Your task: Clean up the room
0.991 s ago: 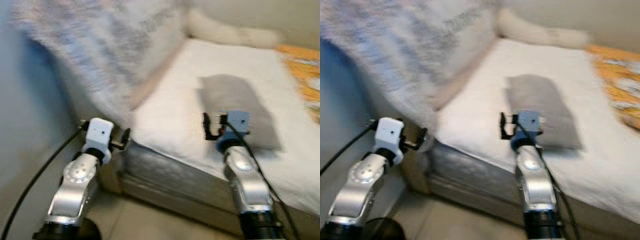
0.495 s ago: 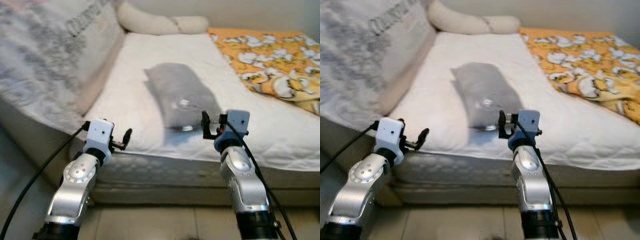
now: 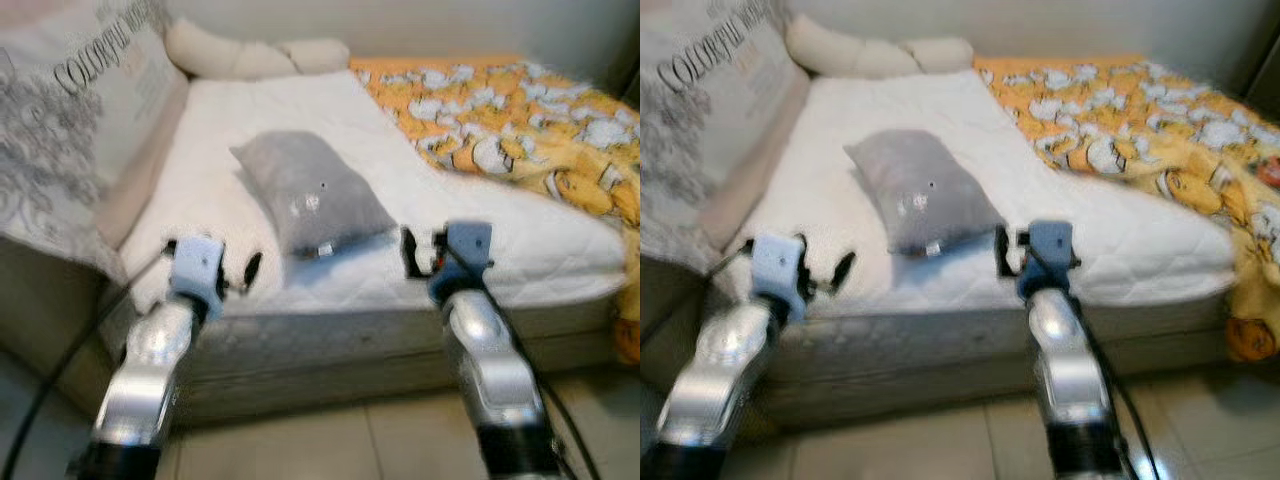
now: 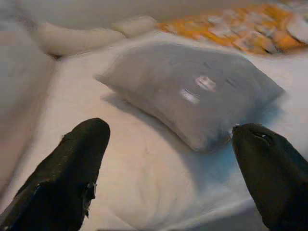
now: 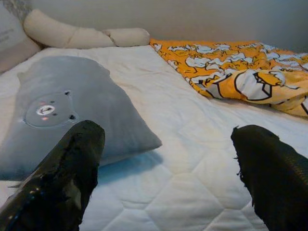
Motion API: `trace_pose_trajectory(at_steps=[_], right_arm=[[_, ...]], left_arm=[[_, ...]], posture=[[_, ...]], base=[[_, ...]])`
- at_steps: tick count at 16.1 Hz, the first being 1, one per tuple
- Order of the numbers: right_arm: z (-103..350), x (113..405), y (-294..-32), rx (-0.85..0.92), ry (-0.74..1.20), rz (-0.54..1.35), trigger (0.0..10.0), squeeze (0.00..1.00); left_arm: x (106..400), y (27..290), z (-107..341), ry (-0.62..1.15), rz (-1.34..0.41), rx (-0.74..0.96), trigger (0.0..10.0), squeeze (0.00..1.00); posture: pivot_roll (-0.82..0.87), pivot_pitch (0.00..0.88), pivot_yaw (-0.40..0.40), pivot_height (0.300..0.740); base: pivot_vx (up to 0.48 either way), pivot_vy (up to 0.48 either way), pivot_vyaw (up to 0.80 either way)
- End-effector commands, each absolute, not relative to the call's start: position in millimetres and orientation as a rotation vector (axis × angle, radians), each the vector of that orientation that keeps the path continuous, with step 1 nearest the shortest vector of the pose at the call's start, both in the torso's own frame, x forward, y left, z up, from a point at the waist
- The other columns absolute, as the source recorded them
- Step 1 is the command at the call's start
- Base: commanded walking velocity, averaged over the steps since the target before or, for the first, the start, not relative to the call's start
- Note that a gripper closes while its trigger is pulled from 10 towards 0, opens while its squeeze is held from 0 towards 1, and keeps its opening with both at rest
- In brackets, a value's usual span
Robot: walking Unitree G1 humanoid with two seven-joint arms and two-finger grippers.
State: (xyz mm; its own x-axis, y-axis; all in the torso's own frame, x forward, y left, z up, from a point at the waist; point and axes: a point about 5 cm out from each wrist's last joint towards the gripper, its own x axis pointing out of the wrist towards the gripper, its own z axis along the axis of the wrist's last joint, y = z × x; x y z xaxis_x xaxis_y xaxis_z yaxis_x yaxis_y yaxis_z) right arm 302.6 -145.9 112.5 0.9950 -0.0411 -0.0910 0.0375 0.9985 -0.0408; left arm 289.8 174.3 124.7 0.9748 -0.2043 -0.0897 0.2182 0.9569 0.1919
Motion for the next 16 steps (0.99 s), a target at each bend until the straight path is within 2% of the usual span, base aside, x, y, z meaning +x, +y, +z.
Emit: trace_pose_trajectory(at_steps=[1, 4, 16], right_arm=[[117.0, 307.2, -141.1, -0.052, 0.089, -0.026, 10.0, 0.00], [112.8, 309.0, -139.7, -0.106, 0.111, 0.007, 10.0, 0.00], [109.9, 309.6, -135.2, -0.070, 0.145, 0.074, 10.0, 0.00]], left_arm=[[288.8, 181.4, 117.5, 0.106, -0.177, 0.208, 10.0, 0.00], [291.7, 182.6, 119.3, 0.099, -0.163, 0.200, 10.0, 0.02], [297.4, 183.5, 119.7, 0.099, -0.154, 0.199, 10.0, 0.00]], posture=[[0.09, 0.000, 0.009, 0.740], [0.09, 0.000, 0.005, 0.740], [0.09, 0.000, 0.004, 0.740]], base=[[0.345, 0.000, 0.00], [0.346, 0.000, 0.00], [0.350, 0.000, 0.00]])
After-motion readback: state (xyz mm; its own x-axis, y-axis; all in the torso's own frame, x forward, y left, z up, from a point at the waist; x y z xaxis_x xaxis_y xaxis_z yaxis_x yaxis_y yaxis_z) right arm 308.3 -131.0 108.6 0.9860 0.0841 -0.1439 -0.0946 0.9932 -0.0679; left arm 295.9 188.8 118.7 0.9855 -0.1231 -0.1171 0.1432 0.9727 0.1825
